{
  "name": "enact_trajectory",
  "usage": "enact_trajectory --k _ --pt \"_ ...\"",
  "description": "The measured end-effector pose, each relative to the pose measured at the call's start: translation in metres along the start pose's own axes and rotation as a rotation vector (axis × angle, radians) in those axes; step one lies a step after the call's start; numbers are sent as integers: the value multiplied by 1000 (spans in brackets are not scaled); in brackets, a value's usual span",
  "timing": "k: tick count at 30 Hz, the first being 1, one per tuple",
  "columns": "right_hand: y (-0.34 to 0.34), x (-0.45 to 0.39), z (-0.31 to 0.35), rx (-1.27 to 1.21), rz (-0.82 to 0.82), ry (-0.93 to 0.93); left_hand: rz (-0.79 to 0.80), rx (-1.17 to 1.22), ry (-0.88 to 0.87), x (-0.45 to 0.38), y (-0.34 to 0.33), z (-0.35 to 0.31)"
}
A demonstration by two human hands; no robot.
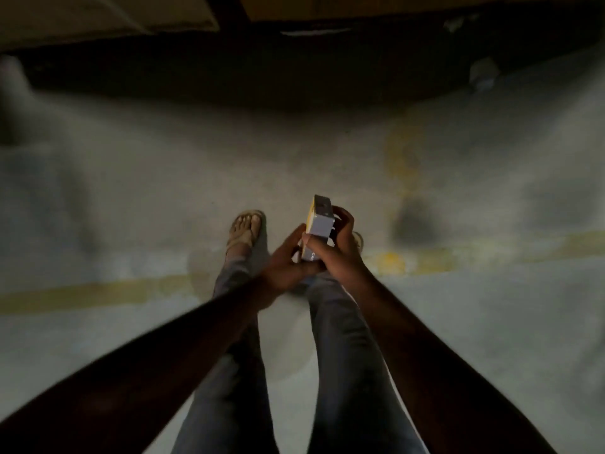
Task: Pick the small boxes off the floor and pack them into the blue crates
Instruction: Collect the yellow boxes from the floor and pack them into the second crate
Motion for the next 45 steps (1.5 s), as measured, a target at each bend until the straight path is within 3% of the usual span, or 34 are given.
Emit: enact_trajectory --k 6,11,16,22,30,33,36,45 --pt "-55 117 169 129 259 82 -135 194 -274 187 60 -64" --pt "-135 176 280 228 430 176 -339 526 -443 289 112 -58" --pt "-240 229 348 192 450 154 -376 872 -509 374 186 -17" --pt "-392 283 392 358 597 374 -541 1026 -601 466 313 43" --pt "-555 268 442 445 810 370 -768 1104 -688 518 462 71" --pt "-598 244 470 458 768 364 -814 1108 -694 521 514 65" --pt "-647 208 510 495 730 514 -903 1147 -682 525 573 57" --pt "-825 192 608 566 1035 523 -1124 1291 -682 573 735 41"
Point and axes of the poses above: each hand's wrist, its own x-axis away from the middle knuckle, its own y-axis out of the back of the hand, z = x × y, the point moved 5 cm from there along -x, towards the middle knuckle, and after that the axes turned 6 degrees about y, right-handed, at the moved point
